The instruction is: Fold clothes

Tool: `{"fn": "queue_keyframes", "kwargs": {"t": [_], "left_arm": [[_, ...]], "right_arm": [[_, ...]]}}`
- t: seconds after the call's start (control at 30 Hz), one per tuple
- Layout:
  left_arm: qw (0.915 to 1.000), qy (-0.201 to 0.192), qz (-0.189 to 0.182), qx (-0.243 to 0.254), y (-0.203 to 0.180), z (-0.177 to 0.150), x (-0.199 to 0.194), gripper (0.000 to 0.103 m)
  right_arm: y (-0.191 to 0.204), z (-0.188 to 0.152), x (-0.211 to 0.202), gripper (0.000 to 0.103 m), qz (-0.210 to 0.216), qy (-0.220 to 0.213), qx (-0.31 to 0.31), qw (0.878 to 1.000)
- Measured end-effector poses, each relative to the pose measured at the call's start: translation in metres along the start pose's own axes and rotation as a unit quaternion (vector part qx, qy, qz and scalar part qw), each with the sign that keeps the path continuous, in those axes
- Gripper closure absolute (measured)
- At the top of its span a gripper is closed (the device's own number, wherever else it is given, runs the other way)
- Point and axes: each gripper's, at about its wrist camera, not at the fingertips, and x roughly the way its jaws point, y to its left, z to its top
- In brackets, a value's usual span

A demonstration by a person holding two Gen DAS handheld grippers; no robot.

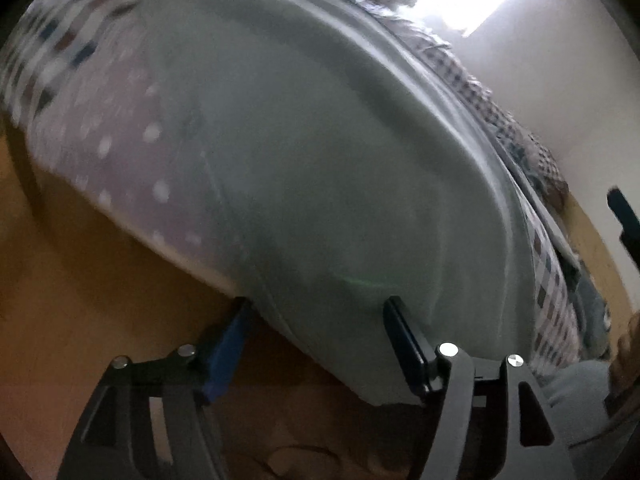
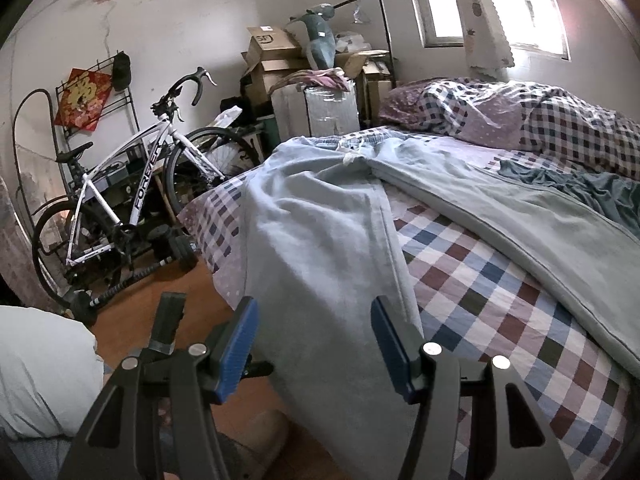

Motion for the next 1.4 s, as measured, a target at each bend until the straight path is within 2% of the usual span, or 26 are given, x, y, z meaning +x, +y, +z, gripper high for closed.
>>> {"fn": "queue_keyframes", "kwargs": {"t": [0.07, 0.17, 0.53, 0.57, 0.6, 0.67, 0.73, 0.77, 0.83, 0.87, 0.9, 1.07, 1.2, 1.27, 1.4], "left_arm": [[1.0, -0.001, 0.002, 0.0, 0.002, 0.0, 0.004, 0.029], [0.9998, -0.002, -0.005, -0.018, 0.01, 0.0, 0.008, 0.021], [0.9986, 0.002, -0.045, -0.026, 0.014, 0.004, 0.014, 0.019], [0.9984, 0.005, -0.049, -0.026, 0.013, 0.004, 0.014, 0.021], [0.998, 0.011, -0.058, -0.024, 0.01, 0.004, 0.014, 0.029], [0.997, 0.023, -0.071, -0.017, 0.004, 0.004, 0.014, 0.034], [0.9967, 0.028, -0.076, -0.01, 0.002, 0.006, 0.013, 0.045], [0.9964, 0.031, -0.078, -0.012, 0.003, 0.007, 0.014, 0.056], [0.9955, 0.039, -0.083, -0.024, 0.007, 0.01, 0.013, 0.066], [0.9948, 0.044, -0.086, -0.031, 0.01, 0.012, 0.012, 0.077], [0.9943, 0.048, -0.089, -0.035, 0.011, 0.013, 0.011, 0.083], [0.9922, 0.065, -0.098, -0.04, 0.009, 0.021, -0.005, 0.089], [0.9924, 0.058, -0.105, -0.028, 0.015, 0.036, -0.011, 0.091], [0.9912, 0.045, -0.12, -0.032, 0.006, 0.021, -0.018, 0.091], [0.9853, 0.0, -0.166, -0.041, -0.01, 0.029, -0.042, 0.094]], "right_arm": [[0.0, -0.001, 0.001, 0.041, -0.001, 0.003, -0.002, 1.0], [-0.002, -0.001, 0.001, 0.041, -0.002, 0.003, 0.001, 1.0], [0.0, -0.001, 0.008, 0.041, 0.003, 0.008, 0.002, 1.0], [0.0, -0.001, 0.008, 0.041, 0.003, 0.009, 0.001, 1.0], [0.0, 0.0, 0.009, 0.041, 0.003, 0.009, 0.002, 1.0], [0.0, 0.0, 0.009, 0.041, 0.003, 0.009, 0.003, 1.0], [0.0, 0.0, 0.009, 0.041, 0.003, 0.01, 0.002, 1.0], [0.0, 0.0, 0.009, 0.041, 0.002, 0.009, 0.002, 1.0], [0.0, 0.0, 0.009, 0.041, 0.002, 0.009, 0.001, 1.0], [0.001, 0.0, 0.008, 0.041, 0.001, 0.008, 0.001, 1.0], [0.0, 0.0, 0.008, 0.041, 0.001, 0.008, 0.001, 1.0], [-0.006, 0.002, 0.002, 0.041, -0.005, -0.001, 0.012, 1.0], [-0.013, 0.005, -0.004, 0.041, -0.008, -0.012, 0.025, 1.0], [-0.016, 0.007, -0.007, 0.041, -0.01, -0.015, 0.029, 0.999], [-0.02, 0.006, -0.011, 0.041, -0.008, -0.017, 0.039, 0.999]]}}
